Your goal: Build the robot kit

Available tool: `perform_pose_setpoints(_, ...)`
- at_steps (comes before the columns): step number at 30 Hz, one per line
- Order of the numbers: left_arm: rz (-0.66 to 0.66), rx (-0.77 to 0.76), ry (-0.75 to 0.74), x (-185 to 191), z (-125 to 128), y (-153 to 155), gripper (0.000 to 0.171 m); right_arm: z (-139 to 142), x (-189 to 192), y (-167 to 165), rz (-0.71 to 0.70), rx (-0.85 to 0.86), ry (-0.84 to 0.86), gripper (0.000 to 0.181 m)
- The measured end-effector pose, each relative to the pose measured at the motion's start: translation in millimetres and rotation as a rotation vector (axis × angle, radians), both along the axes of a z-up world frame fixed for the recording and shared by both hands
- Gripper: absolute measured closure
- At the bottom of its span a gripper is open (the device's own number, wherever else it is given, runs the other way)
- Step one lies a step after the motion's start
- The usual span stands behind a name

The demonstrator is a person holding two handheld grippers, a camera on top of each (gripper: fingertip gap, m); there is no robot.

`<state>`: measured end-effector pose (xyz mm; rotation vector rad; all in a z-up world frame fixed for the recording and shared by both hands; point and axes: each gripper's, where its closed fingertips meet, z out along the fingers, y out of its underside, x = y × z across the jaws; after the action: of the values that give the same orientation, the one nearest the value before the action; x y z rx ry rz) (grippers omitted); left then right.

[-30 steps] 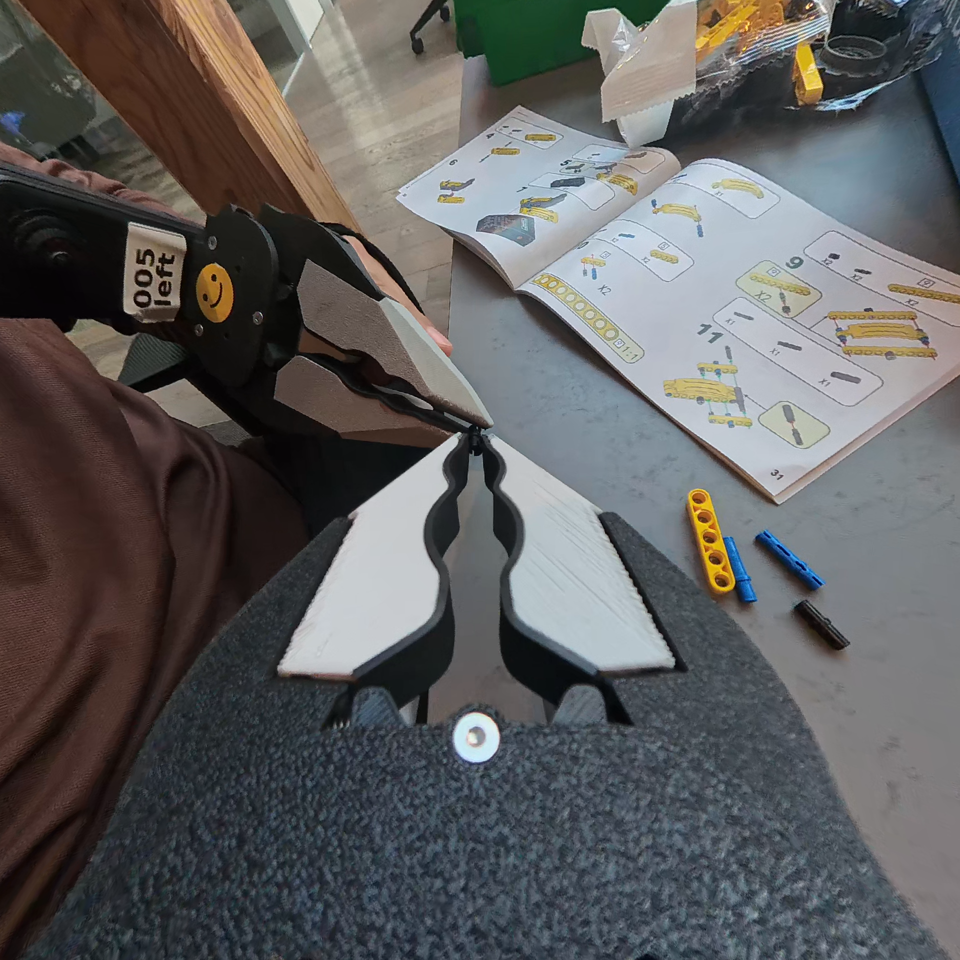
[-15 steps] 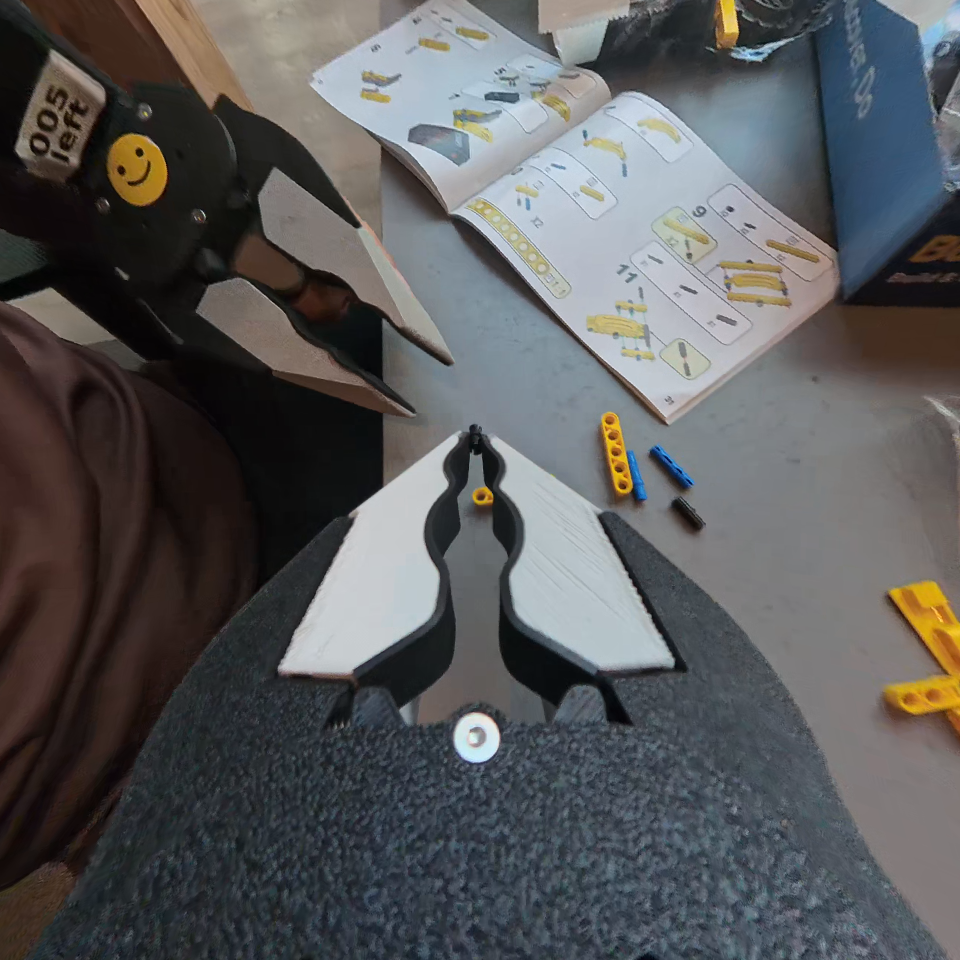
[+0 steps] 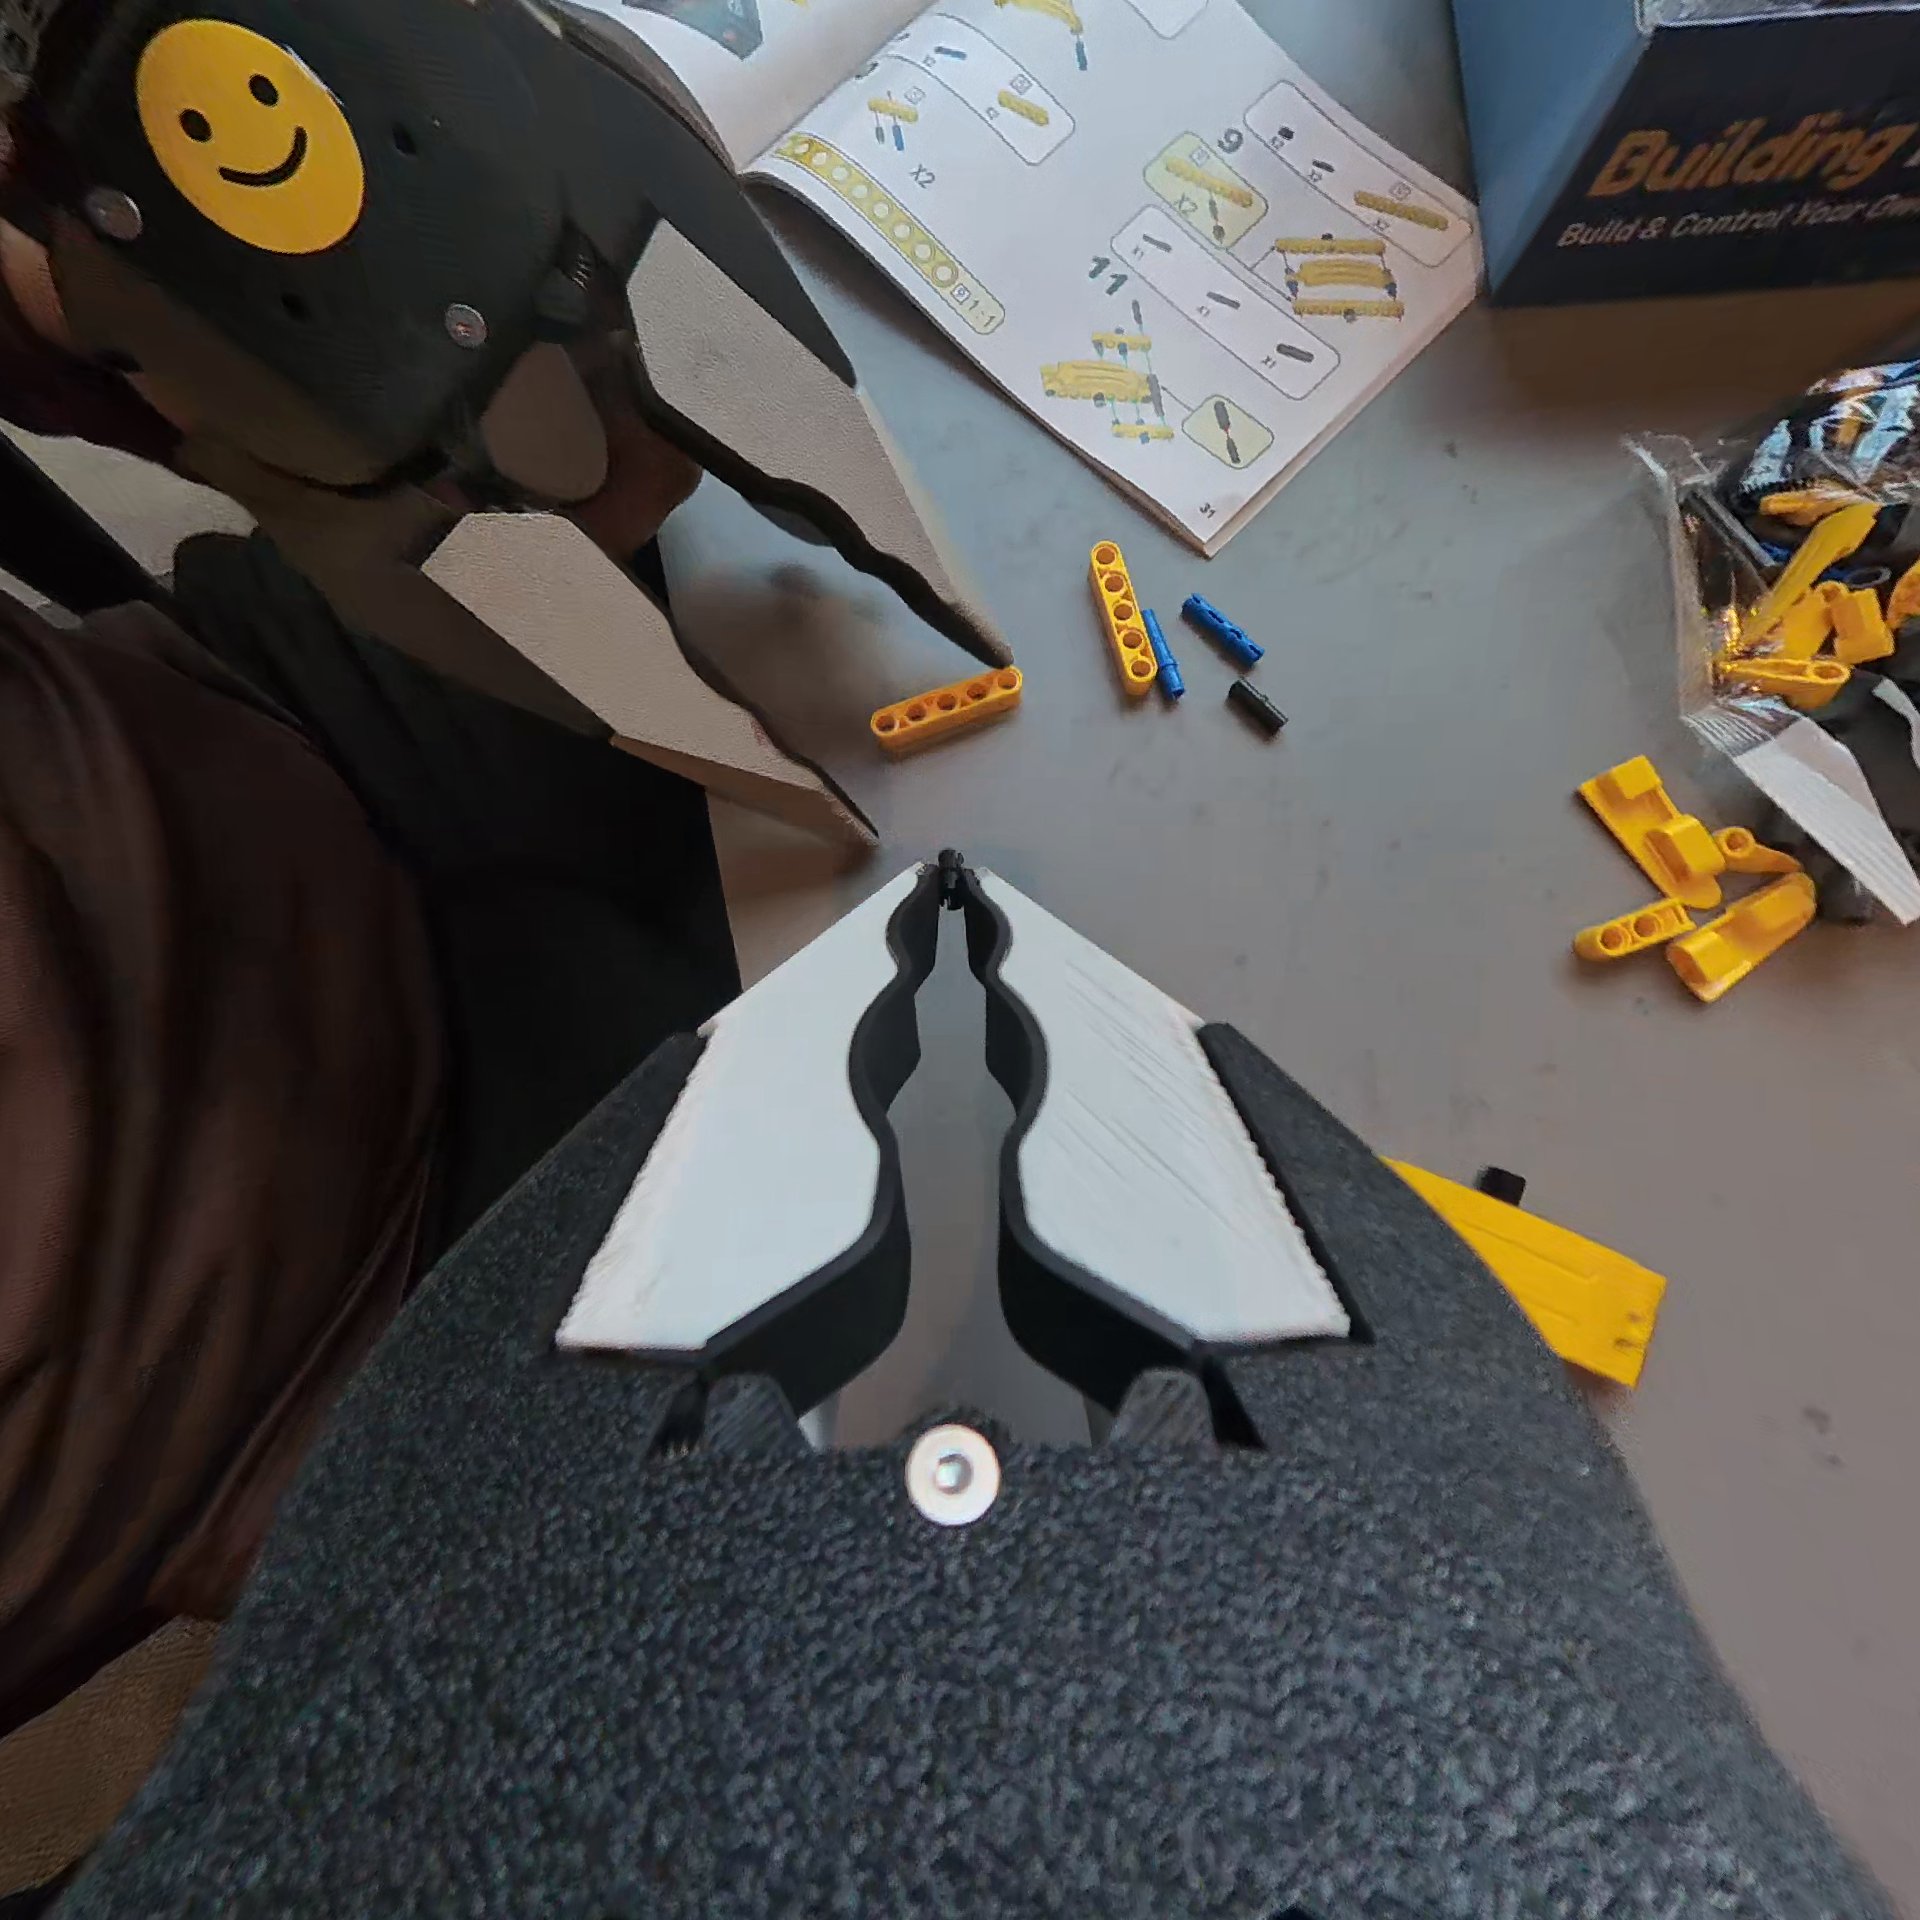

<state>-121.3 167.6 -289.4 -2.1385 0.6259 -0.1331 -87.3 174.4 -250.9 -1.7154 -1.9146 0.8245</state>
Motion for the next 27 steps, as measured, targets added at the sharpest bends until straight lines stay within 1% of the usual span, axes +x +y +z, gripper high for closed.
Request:
perform_pose_setpoints(1, 0.001, -0.001, -0.002, 0.8, 0.6, 0.6, 0.133, 1.4, 4.1, 1.2, -0.006, 0.002, 0.007, 0.177)
perform_pose_setpoints(2, 0.01, 0.004, 0.015, -1.2, 0.4, 1.7, 0.15, 2.7, 7.7, 2.2, -0.012, 0.001, 0.015, 0.177)
perform_pose_setpoints(6, 0.023, 0.026, 0.069, -10.0, 0.1, 4.1, 0.167, 3.0, 17.7, 5.1, -0.033, -0.02, 0.047, 0.177)
perform_pose_setpoints(8, -0.001, 0.03, 0.067, -11.4, 0.1, 3.1, 0.17, 1.7, 19.9, 5.1, -0.04, -0.034, 0.06, 0.177)
perform_pose_setpoints(10, -0.035, 0.015, 0.056, -11.5, -0.2, 0.1, 0.171, 0.4, 20.8, 4.3, -0.043, -0.044, 0.066, 0.177)
perform_pose_setpoints(14, -0.119, 0.005, 0.096, -15.9, -0.5, -5.6, 0.171, -0.6, 19.0, 2.5, -0.037, -0.05, 0.067, 0.177)
perform_pose_setpoints(17, -0.154, 0.003, 0.081, -16.9, -0.3, -6.1, 0.171, 0.3, 11.4, 2.0, -0.03, -0.078, 0.076, 0.177)
perform_pose_setpoints(19, -0.145, -0.004, 0.083, -20.1, -0.3, -6.0, 0.169, 0.3, 4.7, 0.3, -0.026, -0.099, 0.081, 0.177)
perform_pose_setpoints(20, -0.14, -0.005, 0.09, -22.7, -0.8, -6.7, 0.16, -0.9, 1.7, -1.1, -0.022, -0.108, 0.08, 0.177)
perform_pose_setpoints(22, -0.126, 0.006, 0.104, -29.0, -1.5, -9.7, 0.151, -4.6, -3.0, -4.0, -0.017, -0.115, 0.066, 0.177)
perform_pose_setpoints(27, -0.108, 0.035, 0.114, -39.5, 0.4, -21.4, 0.152, -9.7, -15.7, -9.4, -0.005, -0.114, 0.038, 0.177)
